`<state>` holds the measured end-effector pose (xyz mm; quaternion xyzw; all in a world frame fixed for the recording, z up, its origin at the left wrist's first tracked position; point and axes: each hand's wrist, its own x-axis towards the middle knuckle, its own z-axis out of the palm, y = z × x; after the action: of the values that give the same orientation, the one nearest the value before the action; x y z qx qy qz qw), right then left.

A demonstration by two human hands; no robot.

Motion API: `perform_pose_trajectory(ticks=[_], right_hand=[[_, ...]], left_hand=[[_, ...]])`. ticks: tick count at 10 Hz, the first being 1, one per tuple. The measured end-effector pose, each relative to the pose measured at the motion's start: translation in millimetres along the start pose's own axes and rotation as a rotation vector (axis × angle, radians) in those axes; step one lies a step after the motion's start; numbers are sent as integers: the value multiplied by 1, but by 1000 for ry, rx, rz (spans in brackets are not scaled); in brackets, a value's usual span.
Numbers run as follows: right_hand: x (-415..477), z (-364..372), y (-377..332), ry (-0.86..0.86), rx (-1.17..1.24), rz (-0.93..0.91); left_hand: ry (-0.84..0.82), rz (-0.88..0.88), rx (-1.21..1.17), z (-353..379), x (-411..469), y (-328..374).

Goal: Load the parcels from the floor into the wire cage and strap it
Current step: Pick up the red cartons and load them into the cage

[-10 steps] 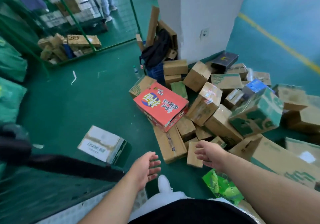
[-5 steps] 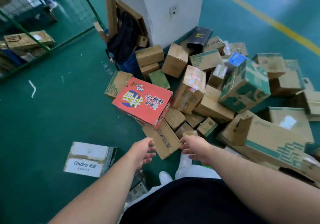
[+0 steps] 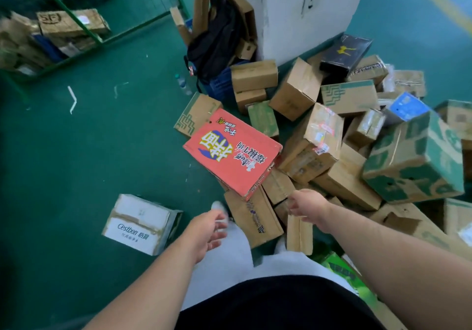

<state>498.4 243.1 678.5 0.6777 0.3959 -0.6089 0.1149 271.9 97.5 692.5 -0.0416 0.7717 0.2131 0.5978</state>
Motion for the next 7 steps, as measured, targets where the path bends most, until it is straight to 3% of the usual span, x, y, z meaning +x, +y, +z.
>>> perform_pose_trajectory(ticks=[2,3,5,6,7], right_hand=[[75,22,-4,69,-58,115],[112,42,1,48,-229,198],[211,64,-53,-214,-994,69],[282,73,-93,-100,-1143,-21],[345,80,-110,69,-1135,-136]], left_hand=[[9,-119,68,-26,93,15],[-32,-196,92,-34,146,27],[-32,-247,83,-20,281,50],[-71,-266,90,7,347,48],[-116,-280,142,39,400,37]])
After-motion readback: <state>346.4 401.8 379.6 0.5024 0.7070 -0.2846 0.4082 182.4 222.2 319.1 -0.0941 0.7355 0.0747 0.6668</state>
